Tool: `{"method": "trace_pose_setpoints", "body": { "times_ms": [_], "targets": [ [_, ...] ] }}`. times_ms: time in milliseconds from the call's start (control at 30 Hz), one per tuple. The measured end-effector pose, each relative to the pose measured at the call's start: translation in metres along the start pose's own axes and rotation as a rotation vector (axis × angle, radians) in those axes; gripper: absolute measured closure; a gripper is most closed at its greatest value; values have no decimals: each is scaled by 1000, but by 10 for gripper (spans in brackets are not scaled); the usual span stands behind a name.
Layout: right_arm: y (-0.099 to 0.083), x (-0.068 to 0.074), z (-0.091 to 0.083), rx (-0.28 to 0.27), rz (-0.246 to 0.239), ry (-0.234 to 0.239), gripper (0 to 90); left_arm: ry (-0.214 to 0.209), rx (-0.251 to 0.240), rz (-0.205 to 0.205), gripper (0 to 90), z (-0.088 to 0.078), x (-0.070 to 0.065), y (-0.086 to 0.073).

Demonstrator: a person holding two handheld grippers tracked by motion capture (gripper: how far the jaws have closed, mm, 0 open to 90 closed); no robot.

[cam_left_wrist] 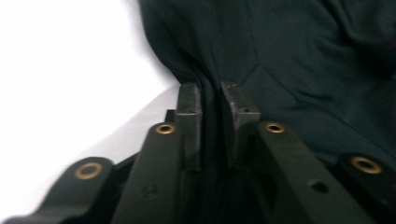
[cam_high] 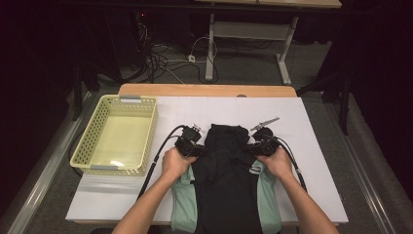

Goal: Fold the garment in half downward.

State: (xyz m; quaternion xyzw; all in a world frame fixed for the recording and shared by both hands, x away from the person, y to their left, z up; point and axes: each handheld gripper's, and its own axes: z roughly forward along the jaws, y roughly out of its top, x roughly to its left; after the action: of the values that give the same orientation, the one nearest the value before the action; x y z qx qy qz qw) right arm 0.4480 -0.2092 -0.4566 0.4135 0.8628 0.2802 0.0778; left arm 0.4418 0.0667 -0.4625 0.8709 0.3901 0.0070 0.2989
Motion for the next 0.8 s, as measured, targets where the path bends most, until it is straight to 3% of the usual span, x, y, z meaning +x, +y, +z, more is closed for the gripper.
{"method": "trace_pose_setpoints", "body": {
  "times_ms": [100,167,200,467,600,800],
  "targets": [
    [3,4,-1,19,-33,-27,842,-20,11,3,803,-1,4,2],
    [4,6,-2,27,-45,-41,844,-17,10,5,805,-1,4,2],
    [6,10,-5,25,-79,-69,846,3,0,19,806,-5,2,2],
    [8,10,-26,-48,-76,-88,847,-6,-63,7,807,-28,4,13],
    [16,10,-35,-65,-79,-99,847,25,-72,24,807,-38,2,23],
    [32,7,-48,-105,-82,-129,847,29,-106,29,807,-52,8,37]
  ]
}}
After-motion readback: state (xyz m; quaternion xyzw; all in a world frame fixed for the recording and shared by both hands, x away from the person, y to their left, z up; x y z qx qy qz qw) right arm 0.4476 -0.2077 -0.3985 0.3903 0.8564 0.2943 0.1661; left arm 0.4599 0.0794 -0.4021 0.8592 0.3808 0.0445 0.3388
